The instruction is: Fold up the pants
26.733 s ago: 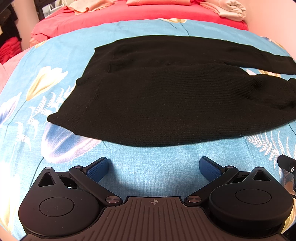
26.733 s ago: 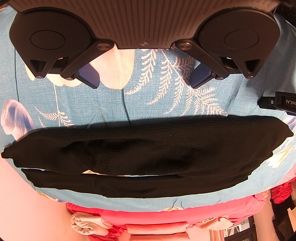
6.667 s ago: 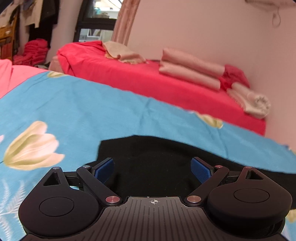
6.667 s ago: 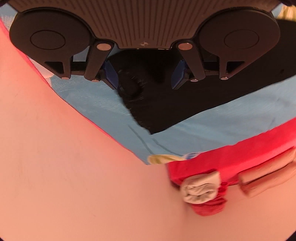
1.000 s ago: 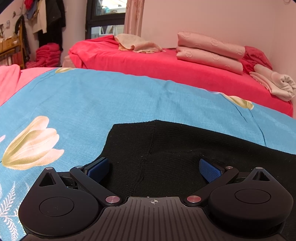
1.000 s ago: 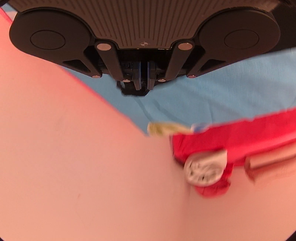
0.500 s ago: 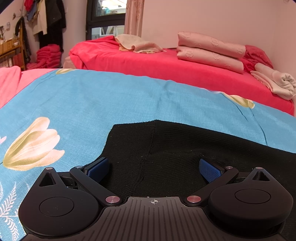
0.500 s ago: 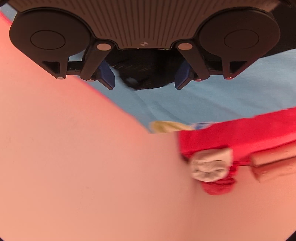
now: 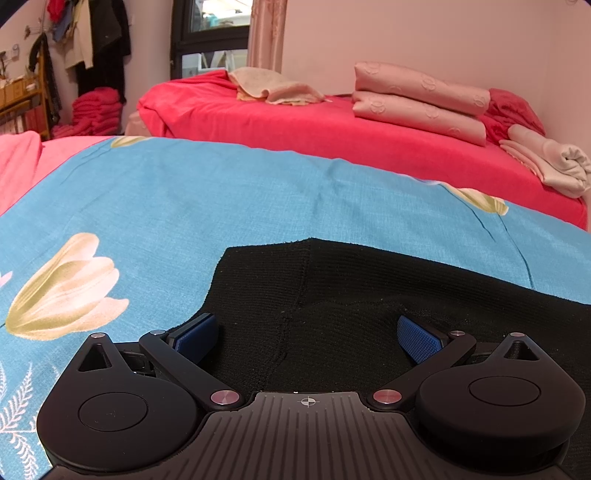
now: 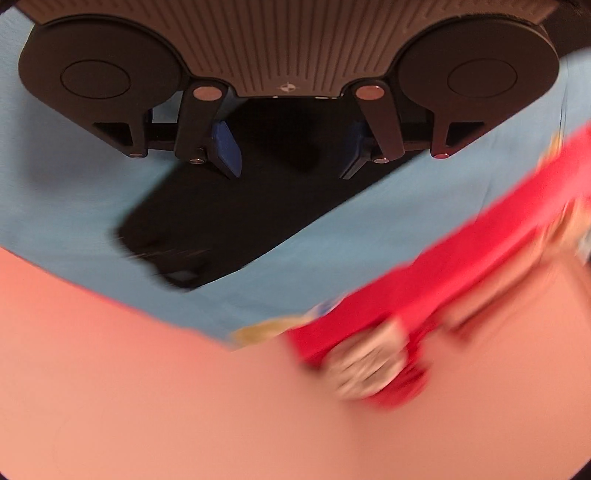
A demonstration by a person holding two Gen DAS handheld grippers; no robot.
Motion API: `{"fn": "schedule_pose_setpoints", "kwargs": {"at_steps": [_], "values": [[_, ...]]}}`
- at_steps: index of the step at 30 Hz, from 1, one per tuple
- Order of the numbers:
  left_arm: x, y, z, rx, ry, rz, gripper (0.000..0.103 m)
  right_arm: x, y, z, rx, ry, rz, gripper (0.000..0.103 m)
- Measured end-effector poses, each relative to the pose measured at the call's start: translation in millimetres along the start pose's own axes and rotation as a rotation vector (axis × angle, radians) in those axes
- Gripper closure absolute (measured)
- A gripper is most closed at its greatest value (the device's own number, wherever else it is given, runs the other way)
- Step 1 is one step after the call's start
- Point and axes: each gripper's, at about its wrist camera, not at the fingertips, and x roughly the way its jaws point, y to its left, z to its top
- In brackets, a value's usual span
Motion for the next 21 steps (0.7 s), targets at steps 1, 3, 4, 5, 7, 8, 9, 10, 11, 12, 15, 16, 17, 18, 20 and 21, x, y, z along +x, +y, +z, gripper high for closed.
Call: {"fn": "schedule_pose_setpoints", "kwargs": {"at_steps": [1,3,4,5,7,8,9,10,11,12,15,16,17,18,20,21], "values": [[0,0,0,0.0,0.0,0.0,0.0,-5,-3,1,0.02,-0.026,-0.051,0.026],[0,0,0,0.001,0.0,0.0,0.0,-16,-2,-1,-0.014,-0.096,-0.204,0.015],[0,0,0,0.001,0.0,0.0,0.0,-20,-1,-1,-0.046,-0.116,-0.251,0.015],[0,0,0,0.001,0.0,0.0,0.0,-24,-1,-3,-0.064,-0.12,-0.254,0.016],[0,0,0,0.001,0.0,0.0,0.0,-34,-2,-7,-0.052,-0.112,-0.207,0.017],[0,0,0,0.001,0.0,0.0,0.0,-37,-1,-9,-0.033,-0.101,-0.176,0.017],[0,0,0,0.001,0.001,0.0,0.0,-38,2,-10,-0.018,-0.087,-0.142,0.017],[1,0,-1,0.002,0.001,0.001,0.0,-41,8,-14,-0.016,-0.071,-0.1,0.017],[1,0,-1,0.004,0.002,0.002,0.0,-44,16,-19,-0.032,-0.055,-0.056,0.016],[1,-1,-1,0.005,0.003,0.003,0.0,-47,26,-24,-0.058,-0.043,-0.023,0.016],[2,1,-1,0.006,0.01,-0.001,0.0,-60,54,-43,-0.129,0.001,0.08,0.015],[3,2,0,0.001,0.014,-0.008,0.0,-61,60,-47,-0.137,0.017,0.117,0.014],[4,4,2,-0.006,0.022,-0.02,0.0,-63,63,-52,-0.137,0.036,0.149,0.014],[6,9,5,-0.02,0.028,-0.037,0.0,-64,66,-56,-0.133,0.058,0.172,0.014],[4,25,14,-0.089,0.036,-0.071,0.0,-69,66,-63,-0.137,0.082,0.199,0.014],[1,35,19,-0.135,0.034,-0.086,0.0,-72,65,-66,-0.144,0.086,0.201,0.014]]}}
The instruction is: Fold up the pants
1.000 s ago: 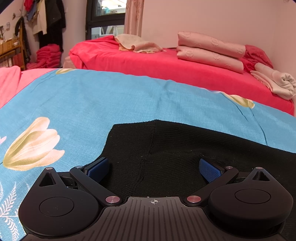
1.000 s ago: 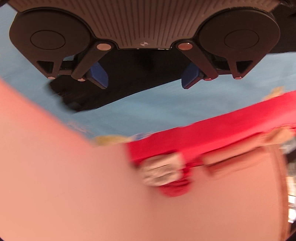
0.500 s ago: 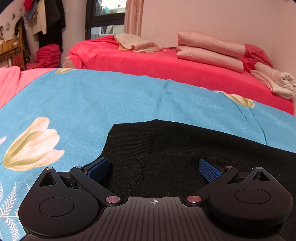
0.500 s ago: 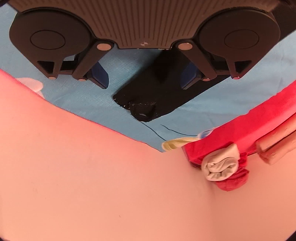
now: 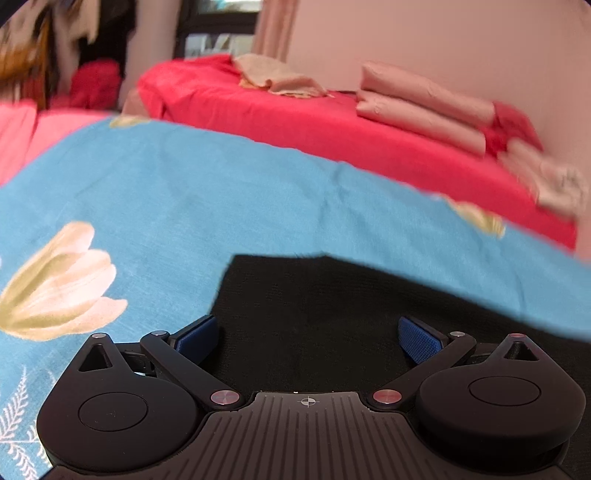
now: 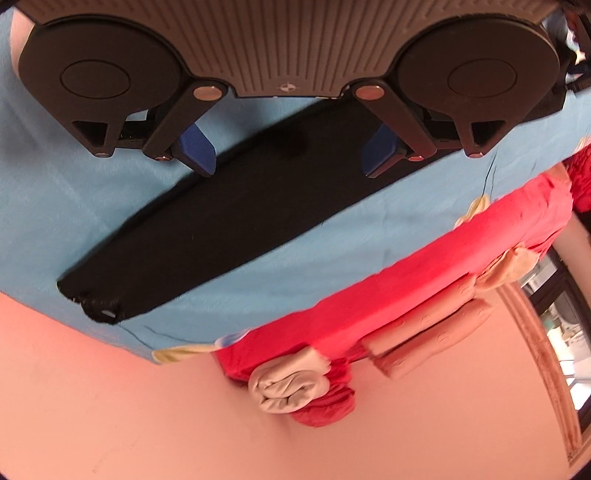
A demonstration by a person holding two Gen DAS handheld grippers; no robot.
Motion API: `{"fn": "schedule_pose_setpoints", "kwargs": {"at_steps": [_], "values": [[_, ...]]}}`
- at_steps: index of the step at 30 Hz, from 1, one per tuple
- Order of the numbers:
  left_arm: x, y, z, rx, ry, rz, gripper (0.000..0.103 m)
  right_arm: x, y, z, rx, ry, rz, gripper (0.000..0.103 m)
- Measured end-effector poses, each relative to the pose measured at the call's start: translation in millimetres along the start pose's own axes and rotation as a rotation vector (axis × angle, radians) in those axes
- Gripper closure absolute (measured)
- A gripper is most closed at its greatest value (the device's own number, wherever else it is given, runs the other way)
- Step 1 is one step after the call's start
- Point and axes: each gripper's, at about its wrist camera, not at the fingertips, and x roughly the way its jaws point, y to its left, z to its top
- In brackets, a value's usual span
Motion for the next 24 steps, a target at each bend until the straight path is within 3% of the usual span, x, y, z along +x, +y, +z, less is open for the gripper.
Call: {"fn": "schedule_pose_setpoints", "kwargs": {"at_steps": [3,6,11,14,16,19,21,24], "values": [[-19,17,19,-0.07,-0.042,0.078,0.0,-13,-3,-6,-0.018,-0.006,0.014,0.014],[-41,17,27,-0.062,-0.09,0.09,0.0,-25,-6,-8,-0.018,-0.024,0.041,0.014],[-54,-31,15,0.061,-0.044,-0.036,0.0,-29,-13,-12,0.051,-0.006,0.107,0.014],[-45,-67,-4,0.14,-0.003,-0.122,0.0,-31,-18,-17,0.091,0.018,0.13,0.014],[-32,-84,-19,0.186,0.02,-0.138,0.0,-34,-21,-19,0.091,0.025,0.132,0.014],[-1,-91,-38,0.225,0.086,-0.096,0.0,-42,-27,-18,0.071,0.027,0.106,0.013],[2,-90,-49,0.266,0.028,-0.087,0.0,-46,-31,-14,0.037,0.013,0.059,0.012],[-1,-89,-47,0.269,0.022,-0.087,0.0,-50,-36,-6,-0.059,-0.074,-0.086,0.011]]}}
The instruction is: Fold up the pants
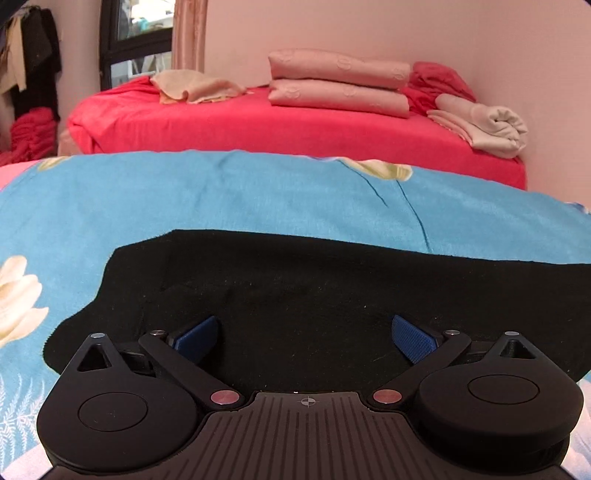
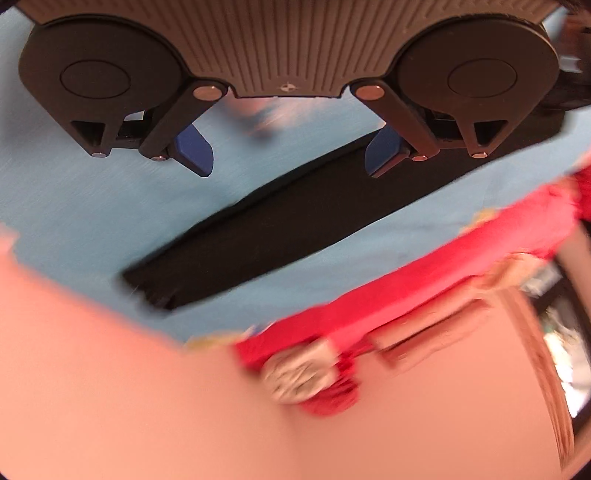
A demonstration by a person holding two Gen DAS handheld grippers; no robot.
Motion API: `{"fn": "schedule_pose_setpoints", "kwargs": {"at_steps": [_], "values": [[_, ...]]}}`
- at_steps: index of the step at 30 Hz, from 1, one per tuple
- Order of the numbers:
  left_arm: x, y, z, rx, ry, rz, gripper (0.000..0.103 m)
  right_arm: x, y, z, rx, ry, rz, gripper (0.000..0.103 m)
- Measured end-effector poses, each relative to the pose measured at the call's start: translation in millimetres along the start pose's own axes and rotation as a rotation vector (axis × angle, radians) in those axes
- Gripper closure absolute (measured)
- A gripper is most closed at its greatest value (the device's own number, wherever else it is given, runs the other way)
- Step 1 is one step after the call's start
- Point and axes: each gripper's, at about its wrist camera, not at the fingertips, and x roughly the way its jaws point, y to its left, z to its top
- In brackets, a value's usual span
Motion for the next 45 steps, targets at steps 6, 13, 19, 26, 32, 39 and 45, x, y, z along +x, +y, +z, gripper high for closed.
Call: {"fn": "schedule_pose_setpoints", "kwargs": {"at_steps": [6,13,19,26,32,39,45], "values": [[-4,3,-1,-0.017,-0.011,-0.008,0.0,38,-66,18,0.395,0.042,0.207,0.011],[-4,1,-1,-0.021,-0.017,-0.005,0.0,89,-95,19,0.609,0.118,0.293,0.011],[-5,2,-2,-0.024,-0.019,-0.006,0.0,118,-98,41,0.641,0.114,0.269,0.014],[-5,3,-2,-0.03,-0.022,-0.012,0.0,121,-94,33,0.633,-0.02,0.232,0.019],[-6,2,-2,-0.028,-0.026,-0.006,0.0,126,-59,38,0.364,0.028,0.186,0.017],[-6,1,-2,-0.026,-0.025,-0.004,0.0,125,-43,39,0.258,0.028,0.001,0.074],[-6,1,-1,-0.027,-0.026,-0.004,0.0,108,-10,40,0.138,-0.039,-0.11,0.079]]}}
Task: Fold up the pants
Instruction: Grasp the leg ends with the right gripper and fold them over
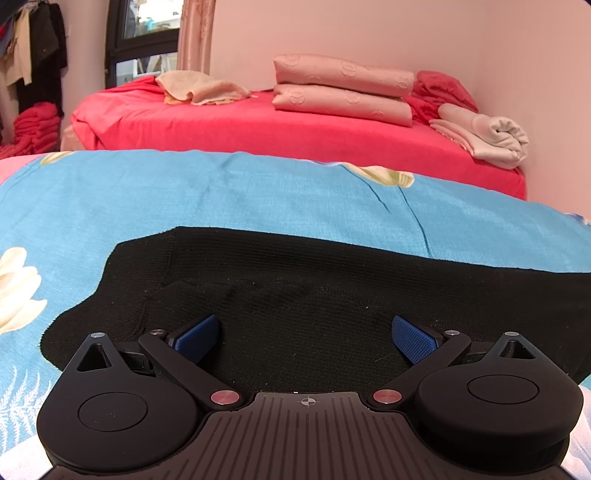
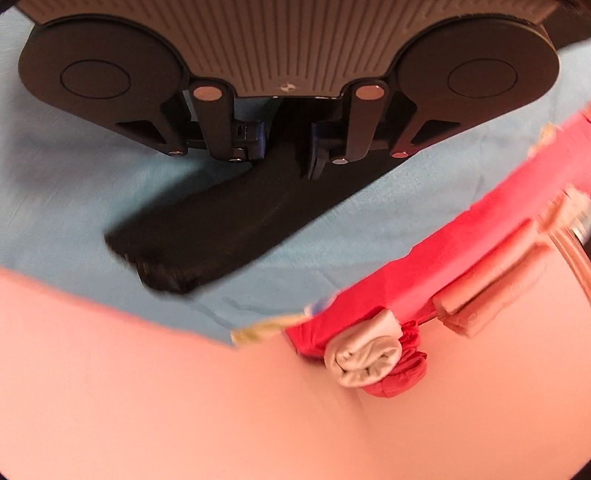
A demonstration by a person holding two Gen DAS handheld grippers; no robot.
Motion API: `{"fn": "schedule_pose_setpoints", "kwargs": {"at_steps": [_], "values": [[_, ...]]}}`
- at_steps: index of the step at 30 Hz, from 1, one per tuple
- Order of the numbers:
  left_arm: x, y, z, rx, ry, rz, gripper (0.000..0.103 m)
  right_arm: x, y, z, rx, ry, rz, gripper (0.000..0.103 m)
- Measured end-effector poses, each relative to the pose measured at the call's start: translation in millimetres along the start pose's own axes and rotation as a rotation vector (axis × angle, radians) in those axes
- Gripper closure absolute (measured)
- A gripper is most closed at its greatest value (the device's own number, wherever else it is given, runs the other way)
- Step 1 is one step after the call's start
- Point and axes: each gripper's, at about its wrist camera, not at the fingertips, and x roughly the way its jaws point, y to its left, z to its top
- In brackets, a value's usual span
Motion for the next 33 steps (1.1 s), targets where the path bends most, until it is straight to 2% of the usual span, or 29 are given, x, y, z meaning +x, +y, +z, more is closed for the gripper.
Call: {"fn": "schedule_pose_setpoints", "kwargs": {"at_steps": [2,5,7,10,12,14,16,17,19,20,22,25,27,28,30,33], "values": [[-1,0,0,-0.002,-0.003,-0.002,0.0,-16,29,-4,-0.151,-0.081,-0.055,0.079],[-5,4,0,-0.016,-0.019,-0.011,0.0,-44,87,-25,-0.451,-0.234,-0.137,0.079],[-7,8,0,-0.032,-0.029,-0.023,0.0,-61,130,-56,-0.692,-0.353,-0.166,0.079],[-9,14,2,-0.06,-0.028,-0.041,0.0,-77,186,-115,-0.994,-0.466,-0.122,0.079],[-11,19,3,-0.083,-0.033,-0.043,0.0,-77,217,-162,-1.181,-0.501,-0.084,0.079],[-17,26,3,-0.11,-0.055,-0.034,0.0,-68,238,-214,-1.403,-0.476,-0.048,0.079],[-21,34,3,-0.135,-0.067,-0.02,0.0,-54,244,-264,-1.643,-0.438,-0.033,0.088],[-21,36,4,-0.144,-0.07,-0.015,0.0,-52,245,-272,-1.673,-0.484,-0.064,0.085],[-21,39,5,-0.161,-0.067,-0.014,0.0,-60,253,-249,-1.586,-0.443,-0.055,0.085],[-21,40,5,-0.162,-0.067,-0.015,0.0,-65,255,-237,-1.545,-0.456,-0.051,0.084],[-21,37,6,-0.15,-0.07,-0.004,0.0,-71,258,-231,-1.558,-0.515,-0.066,0.083],[-25,35,8,-0.132,-0.082,0.008,0.0,-74,257,-243,-1.6,-0.451,0.038,0.083],[-32,30,10,-0.117,-0.096,0.033,0.0,-68,252,-265,-1.693,-0.448,0.022,0.082],[-36,25,14,-0.105,-0.106,0.039,0.0,-69,249,-269,-1.688,-0.499,0.012,0.078],[-43,12,22,-0.077,-0.137,0.034,0.0,-75,252,-267,-1.664,-0.504,0.005,0.061],[-46,-20,33,-0.027,-0.142,-0.011,0.0,-77,255,-264,-1.648,-0.543,-0.017,0.051]]}}
